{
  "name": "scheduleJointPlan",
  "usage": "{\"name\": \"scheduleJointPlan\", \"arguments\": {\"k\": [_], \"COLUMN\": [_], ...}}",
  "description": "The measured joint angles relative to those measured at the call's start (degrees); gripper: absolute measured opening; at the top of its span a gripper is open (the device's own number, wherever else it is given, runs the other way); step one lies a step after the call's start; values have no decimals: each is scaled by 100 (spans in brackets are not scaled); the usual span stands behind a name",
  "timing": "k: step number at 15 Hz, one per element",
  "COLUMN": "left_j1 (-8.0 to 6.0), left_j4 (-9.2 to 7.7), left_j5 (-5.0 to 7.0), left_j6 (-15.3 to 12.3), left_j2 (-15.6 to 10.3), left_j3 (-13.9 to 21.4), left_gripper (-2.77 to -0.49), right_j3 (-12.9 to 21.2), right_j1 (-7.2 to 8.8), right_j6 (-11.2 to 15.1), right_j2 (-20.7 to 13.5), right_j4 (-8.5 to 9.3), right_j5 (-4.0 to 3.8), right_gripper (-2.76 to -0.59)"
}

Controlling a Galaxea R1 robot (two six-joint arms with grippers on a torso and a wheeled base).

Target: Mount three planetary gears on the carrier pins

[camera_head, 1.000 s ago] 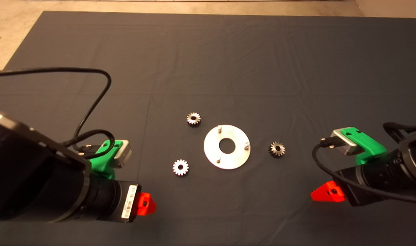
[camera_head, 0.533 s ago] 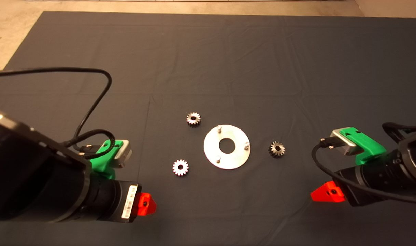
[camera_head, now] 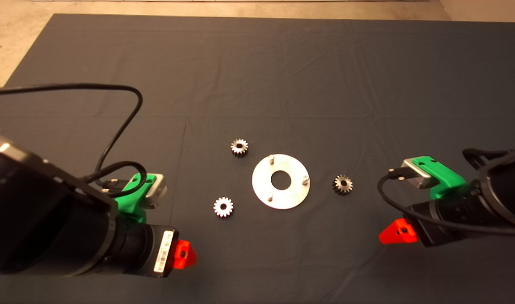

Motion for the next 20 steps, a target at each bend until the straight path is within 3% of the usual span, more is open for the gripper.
{"name": "scheduleJointPlan", "arguments": {"k": [5, 7, 11, 14, 20], "left_j1": [0, 0, 0, 0, 1], "left_j4": [0, 0, 0, -6, -44], "left_j5": [2, -2, 0, 0, 0], "left_j6": [2, 2, 2, 2, 2], "left_j2": [55, 56, 55, 55, 57], "left_j3": [0, 0, 0, 0, 0], "left_gripper": [-50, -50, -50, -50, -50], "right_j3": [-1038, -1396, -1947, -2267, -2641], "right_j1": [-675, -848, -996, -1023, -1065], "right_j6": [-1090, -1354, -1806, -2066, -2542], "right_j2": [159, 335, 756, 995, 1141], "right_j4": [-185, -333, -496, -604, -767], "right_j5": [-5, -7, 1, 1, 0], "right_gripper": [-63, -63, -63, -63, -63]}}
